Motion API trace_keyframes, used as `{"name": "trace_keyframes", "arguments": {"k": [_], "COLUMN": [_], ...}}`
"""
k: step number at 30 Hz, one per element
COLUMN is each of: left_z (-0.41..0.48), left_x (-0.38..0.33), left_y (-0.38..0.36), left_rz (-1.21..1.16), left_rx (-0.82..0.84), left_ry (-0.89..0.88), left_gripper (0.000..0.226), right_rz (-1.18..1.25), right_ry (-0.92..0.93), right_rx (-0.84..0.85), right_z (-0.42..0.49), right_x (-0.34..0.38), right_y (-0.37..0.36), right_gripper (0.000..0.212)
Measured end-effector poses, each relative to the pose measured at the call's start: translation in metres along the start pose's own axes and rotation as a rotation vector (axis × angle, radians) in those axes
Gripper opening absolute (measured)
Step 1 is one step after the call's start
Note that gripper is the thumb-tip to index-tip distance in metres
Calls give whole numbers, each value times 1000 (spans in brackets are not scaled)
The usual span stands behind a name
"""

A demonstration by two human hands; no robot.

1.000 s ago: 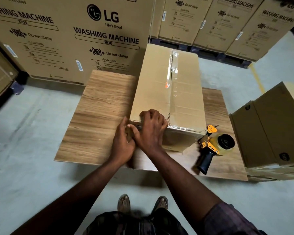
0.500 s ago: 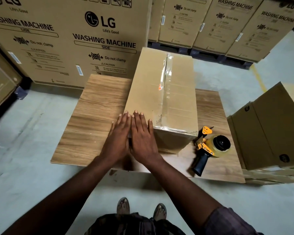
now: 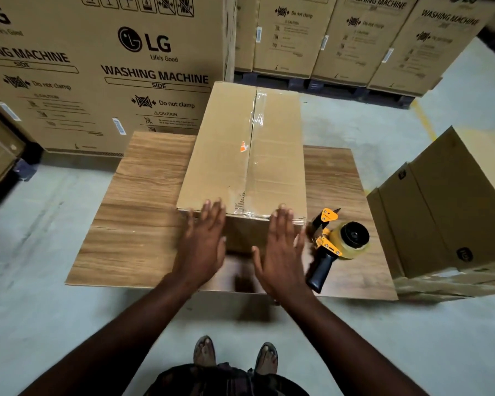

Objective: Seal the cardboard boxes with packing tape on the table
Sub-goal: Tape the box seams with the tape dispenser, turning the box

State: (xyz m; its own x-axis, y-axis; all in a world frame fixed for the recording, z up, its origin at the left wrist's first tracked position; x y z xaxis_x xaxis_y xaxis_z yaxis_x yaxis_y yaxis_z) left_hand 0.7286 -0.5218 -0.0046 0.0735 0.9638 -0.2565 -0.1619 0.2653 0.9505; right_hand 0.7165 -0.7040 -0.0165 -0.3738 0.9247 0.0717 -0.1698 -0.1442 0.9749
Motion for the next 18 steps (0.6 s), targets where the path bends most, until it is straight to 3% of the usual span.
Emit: {"name": "trace_keyframes", "arguments": {"k": [5,10,13,16,18], "left_z": [2,-9,-10,8,33], "left_x": [-19,47,70,76,75], "left_y": [-18,-9,9,31,37], "left_rz": [51,-87,-333,-538,-629], "left_rx": [51,36,-5,-97,-7], "left_ry": [-118,84,248,384,482], "left_gripper": [85,87,78,64,60], "right_rz": [-37,22,213,632,791], "right_ry": [106,-167,-270,-347,-389], "right_rx": [9,19,-55,-195,-185], "right_z": [-1,-38,-42,-10,20], "right_x": [-2,-65,-86,-89,-89], "right_y": [-14,-21,-13,11,21], "right_gripper": [83,82,78,67,62]}}
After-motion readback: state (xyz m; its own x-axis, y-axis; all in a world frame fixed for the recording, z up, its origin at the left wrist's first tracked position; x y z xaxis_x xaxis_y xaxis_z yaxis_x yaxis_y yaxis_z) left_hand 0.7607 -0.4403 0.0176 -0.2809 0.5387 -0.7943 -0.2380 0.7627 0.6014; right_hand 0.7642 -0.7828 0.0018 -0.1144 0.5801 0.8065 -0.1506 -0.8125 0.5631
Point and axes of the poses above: each hand's wrist, its own z-axis towards the middle knuckle, its own y-axis out of the back of the hand, x = y × z, the point moved 4 cm from there along z, towards the middle knuckle, and after that the axes turned 12 degrees about y, right-handed, at the moved point
